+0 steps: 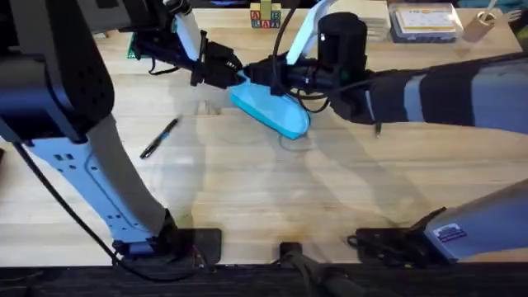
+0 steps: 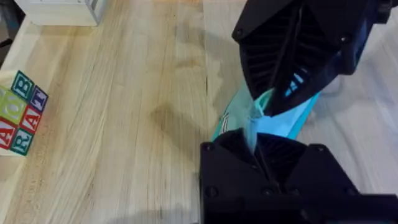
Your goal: Unzip the bag, pick up the pens from the table one at a time and place them inside, then zip the bag closed.
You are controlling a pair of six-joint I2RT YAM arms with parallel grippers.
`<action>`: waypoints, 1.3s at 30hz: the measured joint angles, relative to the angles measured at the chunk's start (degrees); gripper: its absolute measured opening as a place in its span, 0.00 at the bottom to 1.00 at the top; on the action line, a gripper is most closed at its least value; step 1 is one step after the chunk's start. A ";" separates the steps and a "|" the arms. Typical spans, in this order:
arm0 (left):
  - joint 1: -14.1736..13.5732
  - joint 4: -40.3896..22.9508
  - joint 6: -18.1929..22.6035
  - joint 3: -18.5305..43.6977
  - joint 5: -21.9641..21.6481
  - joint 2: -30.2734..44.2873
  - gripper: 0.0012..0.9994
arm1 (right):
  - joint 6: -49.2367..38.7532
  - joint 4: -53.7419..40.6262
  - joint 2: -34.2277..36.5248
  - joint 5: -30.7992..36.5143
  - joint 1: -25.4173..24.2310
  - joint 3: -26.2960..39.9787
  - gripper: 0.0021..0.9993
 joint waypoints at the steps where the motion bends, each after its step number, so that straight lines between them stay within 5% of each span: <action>1: 0.00 0.00 0.00 0.00 0.00 0.01 0.04 | 0.00 0.00 0.00 0.00 0.00 0.00 0.03; 6: 0.00 0.00 0.00 0.00 0.00 0.01 0.04 | 0.15 -0.17 0.02 0.04 0.00 0.00 0.07; 9: -0.20 -0.30 0.01 0.00 0.07 0.01 0.04 | 0.36 0.99 0.02 0.21 0.32 0.37 0.47; 10: -0.42 -0.27 0.00 0.00 0.07 0.01 0.04 | 0.37 1.55 0.00 0.23 0.51 1.36 0.90; 11: -0.44 -0.28 0.00 0.00 0.05 0.00 0.04 | 0.41 1.62 0.00 0.24 0.58 1.48 0.97; 20: -0.44 -0.28 0.01 0.00 0.07 0.02 0.04 | 1.62 -3.00 -1.74 0.20 0.37 1.57 1.00; 39: -0.44 -0.28 0.00 0.00 0.07 0.02 0.04 | -12.99 -40.51 -24.19 5.29 -3.43 1.66 1.00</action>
